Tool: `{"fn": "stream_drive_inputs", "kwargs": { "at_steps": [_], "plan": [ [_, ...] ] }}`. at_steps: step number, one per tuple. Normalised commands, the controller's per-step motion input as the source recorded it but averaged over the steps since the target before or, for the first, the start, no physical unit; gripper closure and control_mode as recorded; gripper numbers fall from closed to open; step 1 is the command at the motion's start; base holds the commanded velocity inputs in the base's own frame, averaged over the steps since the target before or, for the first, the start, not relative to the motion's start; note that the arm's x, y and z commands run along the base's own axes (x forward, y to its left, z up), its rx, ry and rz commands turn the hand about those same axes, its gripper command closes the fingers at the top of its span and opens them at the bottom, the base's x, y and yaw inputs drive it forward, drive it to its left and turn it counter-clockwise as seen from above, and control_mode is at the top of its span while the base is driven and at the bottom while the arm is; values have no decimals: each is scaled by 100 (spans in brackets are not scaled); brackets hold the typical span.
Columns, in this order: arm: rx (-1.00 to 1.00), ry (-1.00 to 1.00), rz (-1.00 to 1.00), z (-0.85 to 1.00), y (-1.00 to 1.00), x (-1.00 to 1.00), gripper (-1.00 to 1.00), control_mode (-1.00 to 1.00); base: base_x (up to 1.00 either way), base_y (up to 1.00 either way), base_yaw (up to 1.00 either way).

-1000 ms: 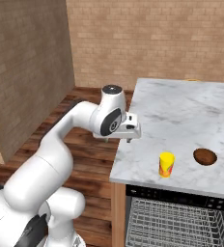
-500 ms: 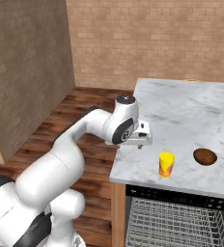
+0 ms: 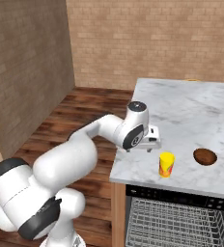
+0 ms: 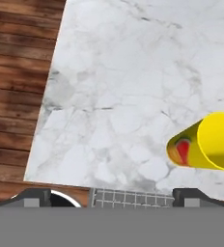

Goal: Pick up the cup and bowl from the counter, place them in the dishwasher, and close the dishwasher door.

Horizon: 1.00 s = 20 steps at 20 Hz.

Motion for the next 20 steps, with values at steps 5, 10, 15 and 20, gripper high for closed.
{"fn": "stream_drive_inputs", "kwargs": {
  "at_steps": [5,10,15,20],
  "plan": [
    [0,0,0,-13,-27,15,-100,-100,0,0,0],
    [0,0,0,-13,-35,17,-100,-100,0,0,0],
    [0,0,0,-17,-32,19,-100,-100,0,0,0],
    [0,0,0,-23,-28,22,-100,-100,0,0,0]
  ]
}}
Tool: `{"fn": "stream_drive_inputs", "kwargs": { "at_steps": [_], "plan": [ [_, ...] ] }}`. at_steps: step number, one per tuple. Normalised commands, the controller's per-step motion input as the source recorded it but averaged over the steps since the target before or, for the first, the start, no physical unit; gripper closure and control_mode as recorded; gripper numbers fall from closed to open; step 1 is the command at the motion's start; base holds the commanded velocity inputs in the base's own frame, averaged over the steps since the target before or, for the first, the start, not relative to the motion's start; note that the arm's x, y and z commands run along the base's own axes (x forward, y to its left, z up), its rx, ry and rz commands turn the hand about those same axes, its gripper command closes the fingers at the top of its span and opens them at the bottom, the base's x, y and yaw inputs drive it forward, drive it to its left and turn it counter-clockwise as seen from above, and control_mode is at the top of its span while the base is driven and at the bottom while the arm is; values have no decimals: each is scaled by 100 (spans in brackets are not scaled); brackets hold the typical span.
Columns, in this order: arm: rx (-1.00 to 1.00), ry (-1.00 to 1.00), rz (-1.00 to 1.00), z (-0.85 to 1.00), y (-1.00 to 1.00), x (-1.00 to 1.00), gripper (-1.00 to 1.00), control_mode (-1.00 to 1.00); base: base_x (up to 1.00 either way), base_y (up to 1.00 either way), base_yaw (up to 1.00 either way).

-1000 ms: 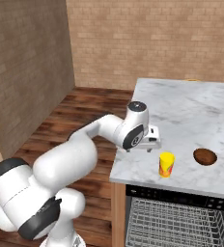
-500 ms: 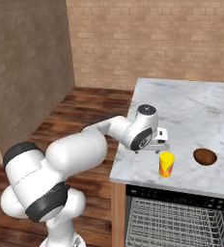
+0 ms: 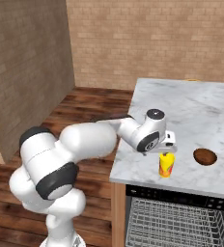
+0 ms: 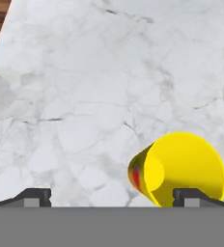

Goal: Pick up the cup and bowl from the counter, place them in the dishwasher, and close the dishwasher door.

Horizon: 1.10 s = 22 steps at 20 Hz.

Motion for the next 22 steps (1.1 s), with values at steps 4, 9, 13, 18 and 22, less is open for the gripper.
{"fn": "stream_drive_inputs", "kwargs": {
  "at_steps": [4,9,13,18,22],
  "plan": [
    [0,0,0,-26,-19,27,-100,-100,0,0,0],
    [0,0,0,-25,-21,27,-100,-100,0,0,0],
    [0,0,0,-22,-29,28,-100,-100,0,0,0],
    [0,0,0,-19,-30,29,-100,-100,0,0,0],
    [0,0,0,-26,-18,27,100,-100,0,0,0]
  ]
}}
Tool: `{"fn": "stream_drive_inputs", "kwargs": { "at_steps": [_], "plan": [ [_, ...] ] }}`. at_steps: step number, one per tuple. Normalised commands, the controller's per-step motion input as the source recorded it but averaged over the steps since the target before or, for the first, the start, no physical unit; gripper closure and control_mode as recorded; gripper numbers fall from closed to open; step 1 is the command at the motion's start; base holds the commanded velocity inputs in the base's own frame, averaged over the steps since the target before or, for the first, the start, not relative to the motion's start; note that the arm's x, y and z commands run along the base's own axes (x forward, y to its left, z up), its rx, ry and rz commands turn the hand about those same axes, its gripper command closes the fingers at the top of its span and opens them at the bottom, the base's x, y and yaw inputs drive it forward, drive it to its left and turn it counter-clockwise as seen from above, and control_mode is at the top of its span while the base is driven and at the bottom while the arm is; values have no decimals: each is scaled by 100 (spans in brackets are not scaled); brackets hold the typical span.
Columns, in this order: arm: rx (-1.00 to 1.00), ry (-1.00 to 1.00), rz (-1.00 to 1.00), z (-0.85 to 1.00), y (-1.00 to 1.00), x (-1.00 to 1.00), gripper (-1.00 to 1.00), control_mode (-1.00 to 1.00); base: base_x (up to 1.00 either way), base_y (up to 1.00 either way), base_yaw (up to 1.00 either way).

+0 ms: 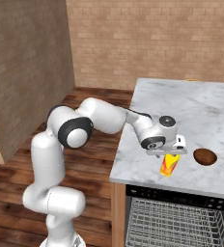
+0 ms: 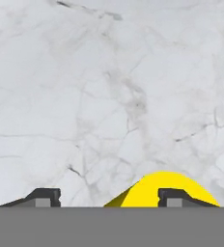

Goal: Pick up the cup and bowl from the counter, place them in the dishwasher, and close the dishwasher door.

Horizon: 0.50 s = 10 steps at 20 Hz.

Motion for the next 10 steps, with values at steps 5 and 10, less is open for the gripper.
{"fn": "stream_drive_inputs", "kwargs": {
  "at_steps": [5,10],
  "plan": [
    [0,-1,0,-17,-4,1,100,-100,0,0,0],
    [0,-9,0,0,15,-23,100,-100,0,0,0]
  ]
}}
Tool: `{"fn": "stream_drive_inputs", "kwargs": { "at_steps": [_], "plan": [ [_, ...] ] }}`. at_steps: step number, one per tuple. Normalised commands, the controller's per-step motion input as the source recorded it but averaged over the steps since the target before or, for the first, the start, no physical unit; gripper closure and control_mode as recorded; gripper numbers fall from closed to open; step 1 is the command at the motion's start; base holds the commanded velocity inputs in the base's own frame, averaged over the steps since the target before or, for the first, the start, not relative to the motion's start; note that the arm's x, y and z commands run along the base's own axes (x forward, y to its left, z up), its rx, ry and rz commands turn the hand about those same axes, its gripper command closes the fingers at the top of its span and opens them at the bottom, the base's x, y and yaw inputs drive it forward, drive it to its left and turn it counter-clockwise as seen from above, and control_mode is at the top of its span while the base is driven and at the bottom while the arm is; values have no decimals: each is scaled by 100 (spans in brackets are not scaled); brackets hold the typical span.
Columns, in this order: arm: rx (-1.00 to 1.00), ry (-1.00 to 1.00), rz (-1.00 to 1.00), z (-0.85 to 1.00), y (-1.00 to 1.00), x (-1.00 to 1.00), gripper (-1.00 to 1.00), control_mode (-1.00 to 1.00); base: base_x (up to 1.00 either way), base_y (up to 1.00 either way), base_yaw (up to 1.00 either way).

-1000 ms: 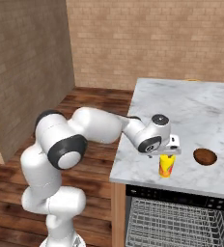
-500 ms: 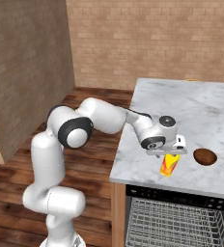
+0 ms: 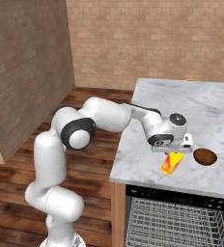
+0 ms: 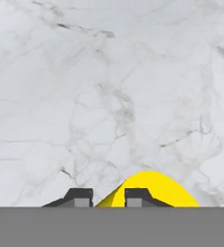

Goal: Pick up the cup and bowl from the counter, place them in the dishwasher, and close the dishwasher door.

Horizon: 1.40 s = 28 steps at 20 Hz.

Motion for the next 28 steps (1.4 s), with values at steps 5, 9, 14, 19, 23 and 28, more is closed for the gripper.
{"fn": "stream_drive_inputs", "kwargs": {
  "at_steps": [5,9,14,19,23,28],
  "plan": [
    [0,-18,0,1,44,-36,100,-100,0,0,0],
    [0,-22,0,27,27,-46,100,-100,0,0,0],
    [1,-18,-4,10,1,-37,100,-100,0,0,0],
    [9,-12,-5,1,-28,-13,100,-100,0,0,0],
    [28,-10,-16,10,-31,-34,100,-100,0,0,0],
    [37,-7,-22,7,-25,-42,100,-100,0,0,0]
  ]
}}
